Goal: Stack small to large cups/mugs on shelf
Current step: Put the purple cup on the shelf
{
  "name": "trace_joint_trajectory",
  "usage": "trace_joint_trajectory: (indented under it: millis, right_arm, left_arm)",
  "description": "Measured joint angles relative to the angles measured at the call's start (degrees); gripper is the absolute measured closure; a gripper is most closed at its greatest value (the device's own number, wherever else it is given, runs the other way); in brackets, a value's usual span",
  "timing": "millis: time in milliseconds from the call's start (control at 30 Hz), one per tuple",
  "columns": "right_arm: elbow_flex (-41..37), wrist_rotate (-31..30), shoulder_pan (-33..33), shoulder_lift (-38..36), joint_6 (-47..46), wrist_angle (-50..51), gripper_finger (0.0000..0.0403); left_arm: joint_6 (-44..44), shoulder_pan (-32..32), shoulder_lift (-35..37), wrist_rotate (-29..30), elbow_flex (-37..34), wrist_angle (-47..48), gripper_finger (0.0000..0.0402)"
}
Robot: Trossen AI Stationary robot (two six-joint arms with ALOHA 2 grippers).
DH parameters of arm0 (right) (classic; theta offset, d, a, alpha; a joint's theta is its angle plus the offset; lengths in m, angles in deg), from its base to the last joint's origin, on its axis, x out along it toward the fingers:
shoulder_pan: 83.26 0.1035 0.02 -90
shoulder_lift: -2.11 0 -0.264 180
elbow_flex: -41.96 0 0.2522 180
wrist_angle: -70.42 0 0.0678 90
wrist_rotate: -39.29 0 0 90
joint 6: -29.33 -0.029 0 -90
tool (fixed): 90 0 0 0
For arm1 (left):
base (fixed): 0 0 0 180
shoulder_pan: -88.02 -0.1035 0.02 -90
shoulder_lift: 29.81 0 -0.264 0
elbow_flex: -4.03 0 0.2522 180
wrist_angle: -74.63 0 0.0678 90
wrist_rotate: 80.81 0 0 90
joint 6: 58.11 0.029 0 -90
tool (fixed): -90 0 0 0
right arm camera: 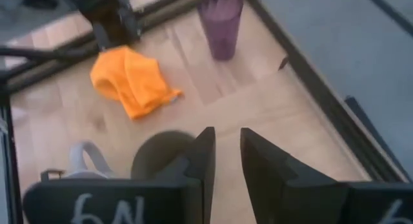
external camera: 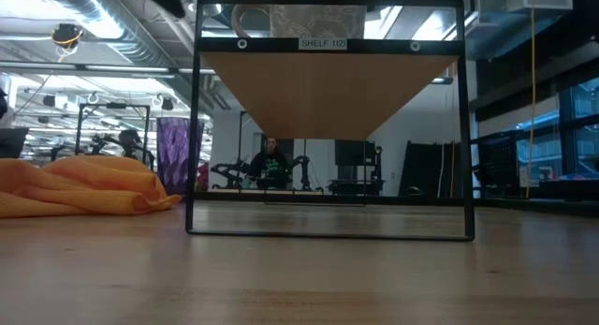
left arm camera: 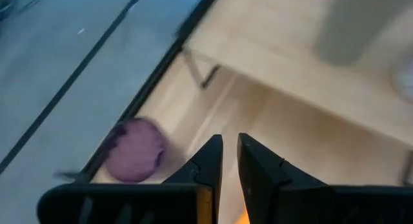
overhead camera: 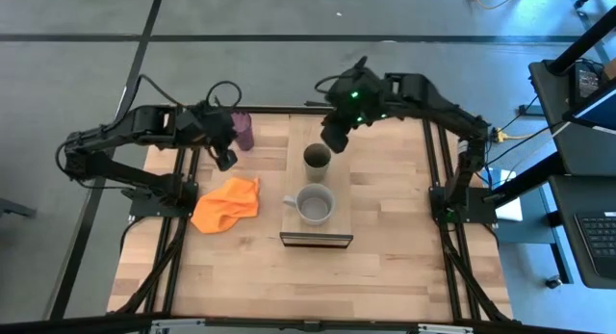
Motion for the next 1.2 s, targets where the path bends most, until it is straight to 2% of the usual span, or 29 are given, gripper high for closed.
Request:
trace_joint_trajectory:
  millis: [67,233,367,567,767,867,1033,1200]
  right_arm:
    - [0.0,-0.5,-0.6,-1.4,0.2,-0.1,0.0328]
    - [0.0,-6.1,-1.0,-4.5,1.7,0.0,0.0309]
    - [0.1,-6.2,-1.9,-6.4,1.1,1.0,0.0267]
    - [0.1,-10.8,-4.6,-7.3,-2.2,5.7,0.0208]
    - [0.0,-10.7,-7.3,-7.3,-3.7,6.9,0.0188]
    - [0.0,-10.7,-8.2,-7.3,-3.7,6.9,0.0187]
    - [0.0,-10.6,-8.4,-7.3,-3.7,7.3,0.0187]
    - [0.0,-10.6,-8.4,-7.3,-4.4,9.8,0.0187]
  left_arm:
    - [-0.1,-3.4,0.1,0.0,-1.2,0.5,0.0360]
    - [3.1,-12.0,0.1,-1.1,-4.7,0.6,0.0349]
    - [6.6,-17.9,-0.2,-4.8,-6.7,-0.1,0.0313]
    - [7.7,-26.3,-1.0,-7.3,-6.0,-2.8,0.0268]
    - [5.4,-40.4,-6.3,-13.7,-3.8,-2.1,0.0263]
    - [4.4,-45.5,-10.1,-16.3,-3.7,0.3,0.0263]
    - [4.7,-48.9,-16.8,-17.0,-3.7,3.5,0.0263]
    - [6.0,-48.8,-20.0,-18.6,-3.8,2.2,0.0262]
